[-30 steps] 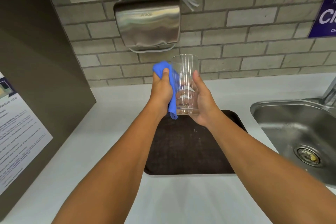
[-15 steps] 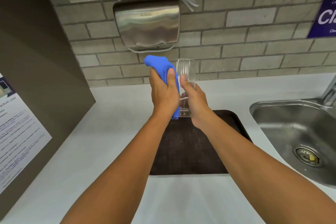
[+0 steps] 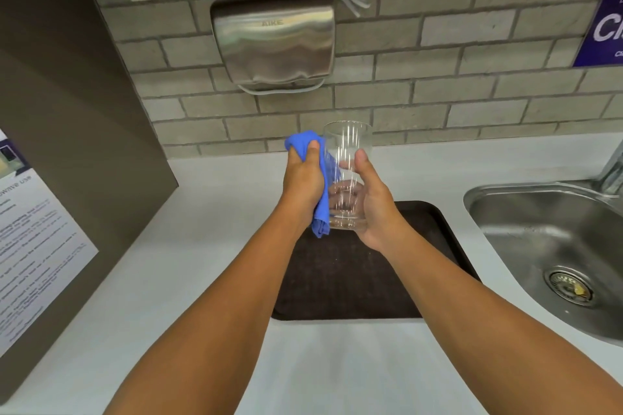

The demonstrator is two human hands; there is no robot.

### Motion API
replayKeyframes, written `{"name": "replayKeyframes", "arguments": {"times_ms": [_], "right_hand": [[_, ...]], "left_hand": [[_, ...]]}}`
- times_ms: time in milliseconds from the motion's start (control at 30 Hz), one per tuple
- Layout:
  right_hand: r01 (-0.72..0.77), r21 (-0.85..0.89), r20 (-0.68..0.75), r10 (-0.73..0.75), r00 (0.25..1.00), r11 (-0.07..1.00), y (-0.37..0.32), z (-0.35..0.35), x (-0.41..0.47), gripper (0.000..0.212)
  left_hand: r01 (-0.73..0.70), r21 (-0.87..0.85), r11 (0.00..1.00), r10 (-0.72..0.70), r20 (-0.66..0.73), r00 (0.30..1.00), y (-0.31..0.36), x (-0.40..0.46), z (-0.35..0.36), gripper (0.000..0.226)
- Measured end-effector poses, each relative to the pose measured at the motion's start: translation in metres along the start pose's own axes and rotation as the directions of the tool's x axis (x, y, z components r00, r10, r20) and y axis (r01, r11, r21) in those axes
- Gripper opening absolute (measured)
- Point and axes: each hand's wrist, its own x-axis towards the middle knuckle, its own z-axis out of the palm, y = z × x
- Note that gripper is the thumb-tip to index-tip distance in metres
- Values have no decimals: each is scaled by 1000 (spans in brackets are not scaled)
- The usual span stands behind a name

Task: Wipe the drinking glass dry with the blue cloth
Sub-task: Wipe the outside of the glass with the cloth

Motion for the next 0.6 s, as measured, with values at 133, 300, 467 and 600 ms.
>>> {"name": "replayKeyframes", "arguments": {"times_ms": [133, 300, 467, 600], "right_hand": [[-3, -20, -20, 2, 1000, 1000, -4, 5, 3, 65], [-32, 19, 37, 31, 999, 999, -10, 1, 3, 76], [-56, 73, 62, 51, 997, 996, -5, -5, 3, 66], [25, -143, -164, -48, 985, 989, -7, -1, 7, 75]], "left_hand": [[-386, 284, 878, 408, -21, 913, -5, -15, 6, 24], [-106, -19, 994, 106, 4, 994, 1, -1, 2, 42], [-7, -45, 999, 8, 29, 1000, 0, 0, 5, 42], [-70, -52, 996, 67, -52, 996, -4, 1, 7, 41]]}}
